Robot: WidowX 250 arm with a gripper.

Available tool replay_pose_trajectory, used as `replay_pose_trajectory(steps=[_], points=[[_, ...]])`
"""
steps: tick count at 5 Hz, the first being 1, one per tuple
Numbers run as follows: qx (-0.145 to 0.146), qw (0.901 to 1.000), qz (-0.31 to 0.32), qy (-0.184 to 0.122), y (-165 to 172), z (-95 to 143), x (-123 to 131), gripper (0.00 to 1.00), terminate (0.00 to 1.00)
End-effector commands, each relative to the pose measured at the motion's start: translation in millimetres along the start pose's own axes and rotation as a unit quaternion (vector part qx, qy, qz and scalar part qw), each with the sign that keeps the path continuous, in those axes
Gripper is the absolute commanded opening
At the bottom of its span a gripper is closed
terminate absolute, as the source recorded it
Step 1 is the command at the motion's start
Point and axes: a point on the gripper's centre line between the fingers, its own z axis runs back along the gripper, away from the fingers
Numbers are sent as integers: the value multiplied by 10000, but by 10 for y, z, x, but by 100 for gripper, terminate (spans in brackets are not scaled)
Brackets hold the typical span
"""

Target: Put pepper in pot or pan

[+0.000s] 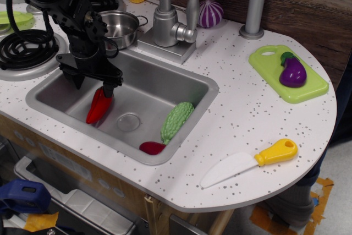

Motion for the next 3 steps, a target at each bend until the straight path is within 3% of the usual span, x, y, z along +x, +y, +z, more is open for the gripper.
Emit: replay_pose_trajectory(steps=[1, 2, 3], points=[[0, 10000, 0, 0, 0, 0, 0, 100, 0], [-304, 9992, 240, 20, -18, -121, -37, 100, 0], [-418, 9984, 387, -4, -42, -194, -57, 100, 0]])
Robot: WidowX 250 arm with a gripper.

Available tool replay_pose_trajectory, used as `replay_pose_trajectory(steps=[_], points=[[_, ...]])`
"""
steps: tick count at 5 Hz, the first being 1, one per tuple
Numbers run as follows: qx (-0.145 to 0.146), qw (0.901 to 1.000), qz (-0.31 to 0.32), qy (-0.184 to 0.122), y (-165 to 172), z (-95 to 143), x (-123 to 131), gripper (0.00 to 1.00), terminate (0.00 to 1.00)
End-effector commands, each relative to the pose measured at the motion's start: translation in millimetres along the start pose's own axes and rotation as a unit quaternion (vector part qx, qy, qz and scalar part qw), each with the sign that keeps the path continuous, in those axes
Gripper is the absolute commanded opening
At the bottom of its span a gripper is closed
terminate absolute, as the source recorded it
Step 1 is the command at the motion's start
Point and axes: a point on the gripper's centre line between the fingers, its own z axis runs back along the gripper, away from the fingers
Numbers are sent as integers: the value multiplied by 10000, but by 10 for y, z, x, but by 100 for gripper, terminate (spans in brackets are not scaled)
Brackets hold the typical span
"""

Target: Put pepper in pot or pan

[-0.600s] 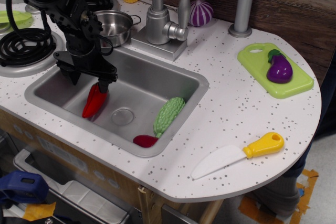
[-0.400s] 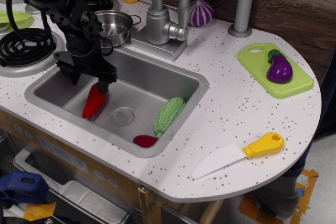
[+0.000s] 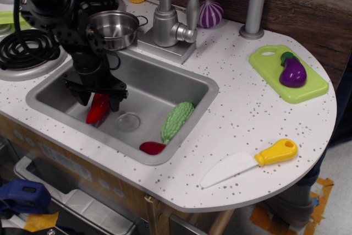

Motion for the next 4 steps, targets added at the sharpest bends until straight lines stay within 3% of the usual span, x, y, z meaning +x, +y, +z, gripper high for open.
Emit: replay_pose_trajectory(steps=[1, 2, 3, 4], points=[[-124, 9993, 264, -252, 41, -51, 72, 100, 0], [-43, 9993, 292, -242, 39, -20, 93, 0, 0], [159, 9994, 239, -171, 41, 121, 129, 0, 0], [583, 9983, 23, -11, 105, 442, 262, 0, 0]])
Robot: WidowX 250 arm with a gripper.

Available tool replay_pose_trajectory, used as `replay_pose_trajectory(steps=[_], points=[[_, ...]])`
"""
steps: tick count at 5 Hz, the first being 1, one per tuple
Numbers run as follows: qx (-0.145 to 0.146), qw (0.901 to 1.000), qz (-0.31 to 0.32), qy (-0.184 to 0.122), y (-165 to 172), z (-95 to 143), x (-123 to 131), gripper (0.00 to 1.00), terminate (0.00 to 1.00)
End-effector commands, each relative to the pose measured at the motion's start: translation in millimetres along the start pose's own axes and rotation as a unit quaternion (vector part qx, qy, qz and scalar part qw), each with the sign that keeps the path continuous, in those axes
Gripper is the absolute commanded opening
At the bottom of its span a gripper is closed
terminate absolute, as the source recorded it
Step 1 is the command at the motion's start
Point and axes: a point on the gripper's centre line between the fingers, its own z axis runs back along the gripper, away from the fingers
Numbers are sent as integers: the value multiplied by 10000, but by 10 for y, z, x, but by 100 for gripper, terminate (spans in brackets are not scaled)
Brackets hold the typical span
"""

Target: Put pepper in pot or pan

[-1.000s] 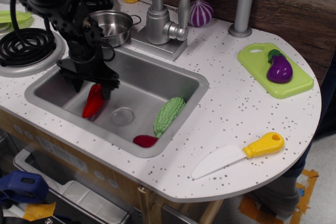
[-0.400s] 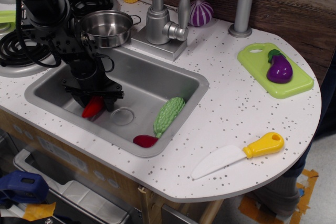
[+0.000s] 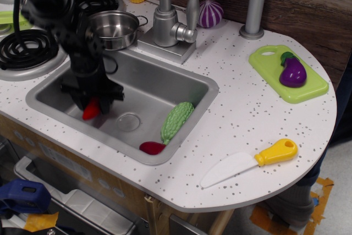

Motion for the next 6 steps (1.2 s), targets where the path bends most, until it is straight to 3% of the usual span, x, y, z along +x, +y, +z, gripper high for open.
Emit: replay_pose_trajectory(steps=[1, 2, 3, 4, 5, 6], points=[[626, 9971, -412, -135, 241, 744, 454, 0, 0], [981, 9929, -668, -112, 332, 1090, 735, 0, 0], [1108, 9906, -787, -126, 310, 1194, 929, 0, 0], [1133, 9867, -1074, -462, 262, 1128, 1178, 0, 0], [896, 9864, -1219, -650, 261, 949, 1291, 0, 0], [661, 9875, -1231, -729, 247, 834, 1324, 100, 0]])
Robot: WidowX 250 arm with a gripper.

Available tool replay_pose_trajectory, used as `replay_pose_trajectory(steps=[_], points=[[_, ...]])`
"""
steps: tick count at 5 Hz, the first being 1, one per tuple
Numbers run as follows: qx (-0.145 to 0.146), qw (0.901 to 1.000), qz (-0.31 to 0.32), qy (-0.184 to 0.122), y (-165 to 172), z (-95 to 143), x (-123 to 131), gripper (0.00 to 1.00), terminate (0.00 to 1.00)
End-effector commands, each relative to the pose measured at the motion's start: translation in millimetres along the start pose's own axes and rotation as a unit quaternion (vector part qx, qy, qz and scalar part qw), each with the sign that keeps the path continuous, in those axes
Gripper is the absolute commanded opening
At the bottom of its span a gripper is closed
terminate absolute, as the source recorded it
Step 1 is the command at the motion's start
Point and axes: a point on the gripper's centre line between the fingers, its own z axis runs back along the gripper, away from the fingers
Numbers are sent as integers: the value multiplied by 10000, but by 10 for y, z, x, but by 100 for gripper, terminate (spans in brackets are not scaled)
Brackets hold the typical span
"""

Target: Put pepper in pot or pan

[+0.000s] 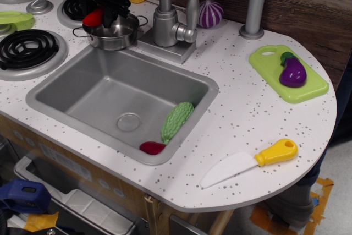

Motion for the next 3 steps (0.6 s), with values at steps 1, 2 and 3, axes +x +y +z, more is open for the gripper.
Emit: replay_pose_trajectory(steps=[1, 2, 3], points=[[25, 9993, 99, -357, 113, 131, 107, 100, 0], [25, 9993, 99, -357, 113, 131, 107, 100, 0], [25, 9993, 99, -357, 113, 131, 107, 100, 100]])
